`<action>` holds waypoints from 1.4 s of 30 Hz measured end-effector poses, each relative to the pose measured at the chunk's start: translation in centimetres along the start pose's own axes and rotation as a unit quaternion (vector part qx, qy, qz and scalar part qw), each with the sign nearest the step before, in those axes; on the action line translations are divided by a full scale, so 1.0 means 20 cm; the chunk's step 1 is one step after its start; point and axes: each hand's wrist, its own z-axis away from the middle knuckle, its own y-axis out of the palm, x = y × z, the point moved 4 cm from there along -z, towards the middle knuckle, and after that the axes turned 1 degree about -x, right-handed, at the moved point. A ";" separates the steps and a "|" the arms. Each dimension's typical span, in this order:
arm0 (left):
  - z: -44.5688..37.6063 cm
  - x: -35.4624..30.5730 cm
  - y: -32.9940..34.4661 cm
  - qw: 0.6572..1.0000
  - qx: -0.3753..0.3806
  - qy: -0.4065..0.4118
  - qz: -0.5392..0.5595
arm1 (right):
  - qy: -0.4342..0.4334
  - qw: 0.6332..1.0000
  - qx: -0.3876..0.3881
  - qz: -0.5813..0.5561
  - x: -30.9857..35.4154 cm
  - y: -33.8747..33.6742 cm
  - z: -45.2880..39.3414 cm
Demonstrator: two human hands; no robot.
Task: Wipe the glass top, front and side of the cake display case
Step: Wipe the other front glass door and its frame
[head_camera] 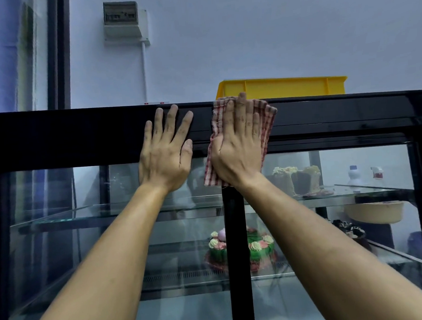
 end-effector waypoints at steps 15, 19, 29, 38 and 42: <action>0.01 0.00 0.01 1.000 -0.006 -0.002 -0.018 | -0.036 0.999 0.029 -0.005 -0.07 0.01 -0.03; 0.00 -0.01 0.01 1.000 -0.009 0.001 -0.020 | -0.049 0.998 0.020 0.019 -0.09 0.01 -0.02; 0.02 -0.05 0.01 0.995 0.023 0.092 -0.039 | -0.029 0.998 0.037 0.037 -0.33 -0.06 0.01; 0.08 -0.21 0.05 0.999 0.034 -0.042 -0.007 | -0.035 0.998 0.051 0.030 -0.40 0.06 0.44; 0.11 -0.24 0.07 0.997 0.032 -0.066 -0.029 | -0.027 0.996 0.079 0.022 -0.40 0.07 0.62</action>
